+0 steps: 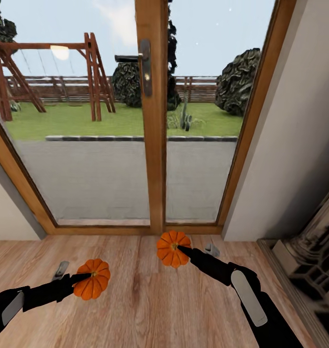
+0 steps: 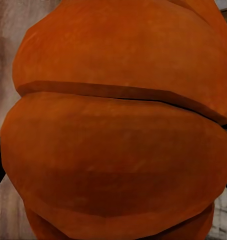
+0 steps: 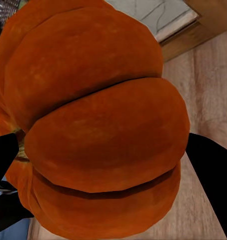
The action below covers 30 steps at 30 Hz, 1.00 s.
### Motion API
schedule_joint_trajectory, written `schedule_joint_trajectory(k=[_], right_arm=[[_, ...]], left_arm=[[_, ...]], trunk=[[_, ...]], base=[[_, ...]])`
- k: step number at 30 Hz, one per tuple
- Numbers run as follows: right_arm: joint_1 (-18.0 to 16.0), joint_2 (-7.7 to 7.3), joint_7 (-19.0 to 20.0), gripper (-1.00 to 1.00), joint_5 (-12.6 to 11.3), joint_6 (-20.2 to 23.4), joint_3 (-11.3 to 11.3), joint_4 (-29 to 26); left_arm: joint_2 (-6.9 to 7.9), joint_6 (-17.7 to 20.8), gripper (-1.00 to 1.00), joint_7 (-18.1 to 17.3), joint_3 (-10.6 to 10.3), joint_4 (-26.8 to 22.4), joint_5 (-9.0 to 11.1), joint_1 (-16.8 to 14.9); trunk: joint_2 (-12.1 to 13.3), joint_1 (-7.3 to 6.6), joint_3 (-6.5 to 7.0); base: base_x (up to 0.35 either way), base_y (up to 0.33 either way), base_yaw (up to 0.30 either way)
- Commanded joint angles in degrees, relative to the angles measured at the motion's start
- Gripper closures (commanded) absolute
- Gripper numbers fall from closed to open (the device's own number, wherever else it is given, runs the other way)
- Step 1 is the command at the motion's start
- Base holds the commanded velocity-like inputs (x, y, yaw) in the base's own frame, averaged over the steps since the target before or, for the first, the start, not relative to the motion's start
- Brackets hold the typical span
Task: Place each of the two pumpkins and all three candles from the living room inside a cabinet in the living room (use any cabinet), then make sure every cabinet is closed, and position the cauldron so it is next to a table in the living room.
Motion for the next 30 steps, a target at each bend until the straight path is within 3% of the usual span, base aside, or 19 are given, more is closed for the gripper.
schedule_joint_trajectory(k=[1,30], right_arm=[[0.00,0.00,0.07,1.00,-0.02,0.00,0.00,0.02],[-0.55,-0.03,0.07,1.00,-0.03,0.04,0.00,2.59]], left_arm=[[0.00,-0.04,1.00,0.00,0.00,-0.01,-0.02,0.00],[-0.04,0.04,1.00,0.09,0.00,0.05,-0.06,0.00]], trunk=[[0.42,-0.23,0.18],[12.05,-6.59,5.39]], base=[[0.000,0.000,0.000],[0.000,0.000,0.000]])
